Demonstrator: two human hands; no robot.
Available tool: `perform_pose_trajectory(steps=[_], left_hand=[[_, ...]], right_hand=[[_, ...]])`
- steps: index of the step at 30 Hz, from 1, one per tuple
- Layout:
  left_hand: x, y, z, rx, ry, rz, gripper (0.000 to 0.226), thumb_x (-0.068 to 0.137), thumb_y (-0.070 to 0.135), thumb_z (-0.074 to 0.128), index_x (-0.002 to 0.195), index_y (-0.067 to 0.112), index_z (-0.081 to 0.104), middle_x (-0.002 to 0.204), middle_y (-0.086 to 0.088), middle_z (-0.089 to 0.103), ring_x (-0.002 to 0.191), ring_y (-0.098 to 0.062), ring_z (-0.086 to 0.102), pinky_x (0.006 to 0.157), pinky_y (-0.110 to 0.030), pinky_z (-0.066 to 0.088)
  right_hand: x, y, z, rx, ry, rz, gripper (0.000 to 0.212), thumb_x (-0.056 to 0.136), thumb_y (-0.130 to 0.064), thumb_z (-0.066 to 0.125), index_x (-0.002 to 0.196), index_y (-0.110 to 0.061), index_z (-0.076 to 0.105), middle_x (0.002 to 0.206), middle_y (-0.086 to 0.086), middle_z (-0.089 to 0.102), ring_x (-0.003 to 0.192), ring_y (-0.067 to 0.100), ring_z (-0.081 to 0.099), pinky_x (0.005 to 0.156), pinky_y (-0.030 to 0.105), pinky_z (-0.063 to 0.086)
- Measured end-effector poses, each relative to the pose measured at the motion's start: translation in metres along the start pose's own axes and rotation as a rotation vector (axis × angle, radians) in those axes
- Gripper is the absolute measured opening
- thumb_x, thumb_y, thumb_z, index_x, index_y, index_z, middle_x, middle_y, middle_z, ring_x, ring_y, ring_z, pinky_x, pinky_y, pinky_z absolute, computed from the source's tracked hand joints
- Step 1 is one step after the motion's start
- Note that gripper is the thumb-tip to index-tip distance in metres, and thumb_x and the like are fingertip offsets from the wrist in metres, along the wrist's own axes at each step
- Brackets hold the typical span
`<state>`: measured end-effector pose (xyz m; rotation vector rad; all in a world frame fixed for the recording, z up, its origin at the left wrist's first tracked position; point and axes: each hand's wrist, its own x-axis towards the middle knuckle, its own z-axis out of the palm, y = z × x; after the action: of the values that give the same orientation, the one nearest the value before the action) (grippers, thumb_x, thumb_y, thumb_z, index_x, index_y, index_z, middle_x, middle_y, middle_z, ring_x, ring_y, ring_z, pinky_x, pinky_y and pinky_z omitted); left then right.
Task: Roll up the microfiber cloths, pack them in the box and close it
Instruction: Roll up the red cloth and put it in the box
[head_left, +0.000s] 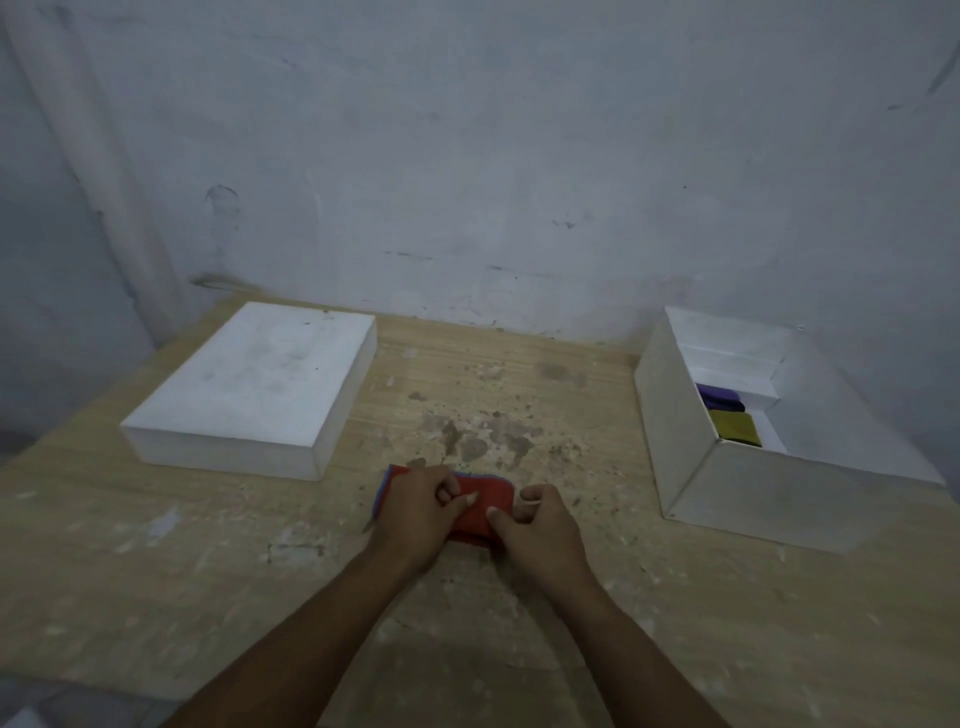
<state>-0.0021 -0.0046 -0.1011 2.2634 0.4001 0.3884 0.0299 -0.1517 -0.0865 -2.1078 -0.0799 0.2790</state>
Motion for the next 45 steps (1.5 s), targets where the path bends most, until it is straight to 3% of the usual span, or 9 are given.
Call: perform_pose_trajectory(steps=[4, 10, 14, 20, 25, 30, 34, 39, 45], left_hand=[[0.002, 0.002, -0.013, 0.108, -0.002, 0.08, 0.033, 0.093, 0.033, 0.056, 0.067, 0.014, 0.064, 0.058, 0.007, 0.051, 0.055, -0.005, 0.047, 0.055, -0.024, 0.033], [0.009, 0.013, -0.048, -0.283, -0.177, -0.396, 0.083, 0.085, 0.076, 0.022, 0.074, 0.01, 0.073, 0.069, -0.005, 0.074, 0.067, -0.02, 0.071, 0.065, -0.029, 0.055], [0.011, 0.007, -0.062, -0.344, -0.254, -0.459, 0.096, 0.069, 0.091, 0.019, 0.083, 0.013, 0.073, 0.077, -0.008, 0.074, 0.073, -0.023, 0.072, 0.066, -0.035, 0.06], [0.014, -0.02, -0.065, -0.115, -0.074, -0.406, 0.059, 0.08, 0.067, 0.055, 0.087, 0.01, 0.071, 0.086, -0.009, 0.072, 0.077, -0.021, 0.067, 0.072, -0.035, 0.058], [0.007, -0.038, -0.067, 0.086, 0.06, -0.252, 0.05, 0.085, 0.057, 0.057, 0.098, 0.013, 0.075, 0.091, -0.008, 0.074, 0.073, -0.015, 0.062, 0.067, -0.024, 0.044], [0.004, -0.052, -0.069, 0.011, 0.065, -0.221, 0.044, 0.085, 0.057, 0.057, 0.088, 0.019, 0.079, 0.077, -0.003, 0.075, 0.065, -0.007, 0.065, 0.06, -0.021, 0.045], [0.001, -0.049, -0.069, -0.098, 0.043, -0.184, 0.035, 0.089, 0.05, 0.057, 0.107, 0.026, 0.075, 0.094, 0.0, 0.077, 0.079, -0.007, 0.068, 0.069, -0.016, 0.05], [-0.002, -0.036, -0.072, -0.25, 0.054, -0.136, 0.028, 0.089, 0.053, 0.053, 0.086, 0.037, 0.075, 0.083, 0.001, 0.074, 0.072, -0.005, 0.069, 0.064, -0.019, 0.053], [-0.001, 0.014, -0.072, -0.34, 0.093, -0.009, 0.026, 0.091, 0.048, 0.053, 0.088, 0.033, 0.074, 0.089, 0.005, 0.068, 0.078, -0.003, 0.065, 0.061, -0.008, 0.045]], right_hand=[[0.003, -0.004, 0.006, 0.139, 0.017, -0.011, 0.035, 0.081, -0.023, 0.073, 0.107, -0.019, 0.051, 0.098, 0.001, 0.065, 0.09, 0.016, 0.064, 0.066, 0.02, 0.047], [-0.001, -0.028, 0.017, 0.246, 0.011, -0.131, 0.017, 0.09, -0.023, 0.06, 0.106, -0.023, 0.054, 0.094, -0.005, 0.063, 0.09, 0.014, 0.064, 0.081, 0.034, 0.055], [-0.003, -0.044, 0.031, 0.199, -0.05, -0.218, 0.014, 0.094, -0.025, 0.054, 0.108, -0.028, 0.052, 0.101, -0.005, 0.065, 0.096, 0.014, 0.063, 0.083, 0.035, 0.054], [-0.004, -0.056, 0.05, 0.194, -0.229, -0.191, 0.019, 0.094, -0.018, 0.045, 0.098, -0.036, 0.048, 0.108, 0.001, 0.068, 0.102, 0.016, 0.064, 0.082, 0.032, 0.053], [0.001, -0.049, 0.058, 0.118, -0.073, -0.148, 0.005, 0.089, -0.019, 0.056, 0.092, -0.023, 0.054, 0.093, -0.002, 0.066, 0.088, 0.014, 0.063, 0.073, 0.024, 0.051], [0.0, -0.045, 0.062, -0.063, -0.192, -0.05, 0.044, 0.086, -0.039, 0.064, 0.118, -0.011, 0.052, 0.107, 0.003, 0.062, 0.095, 0.017, 0.06, 0.073, 0.024, 0.042], [0.002, -0.046, 0.069, 0.043, -0.211, -0.015, 0.041, 0.083, -0.036, 0.07, 0.115, -0.014, 0.055, 0.1, -0.004, 0.06, 0.09, 0.011, 0.059, 0.066, 0.019, 0.045], [0.002, -0.046, 0.059, 0.321, -0.292, -0.01, 0.041, 0.08, -0.034, 0.073, 0.113, -0.012, 0.065, 0.106, 0.005, 0.071, 0.095, 0.018, 0.069, 0.086, 0.037, 0.056], [-0.006, -0.054, 0.016, 0.413, -0.375, -0.126, 0.038, 0.082, -0.028, 0.074, 0.117, -0.02, 0.061, 0.104, 0.003, 0.073, 0.081, 0.011, 0.069, 0.053, 0.017, 0.046]])
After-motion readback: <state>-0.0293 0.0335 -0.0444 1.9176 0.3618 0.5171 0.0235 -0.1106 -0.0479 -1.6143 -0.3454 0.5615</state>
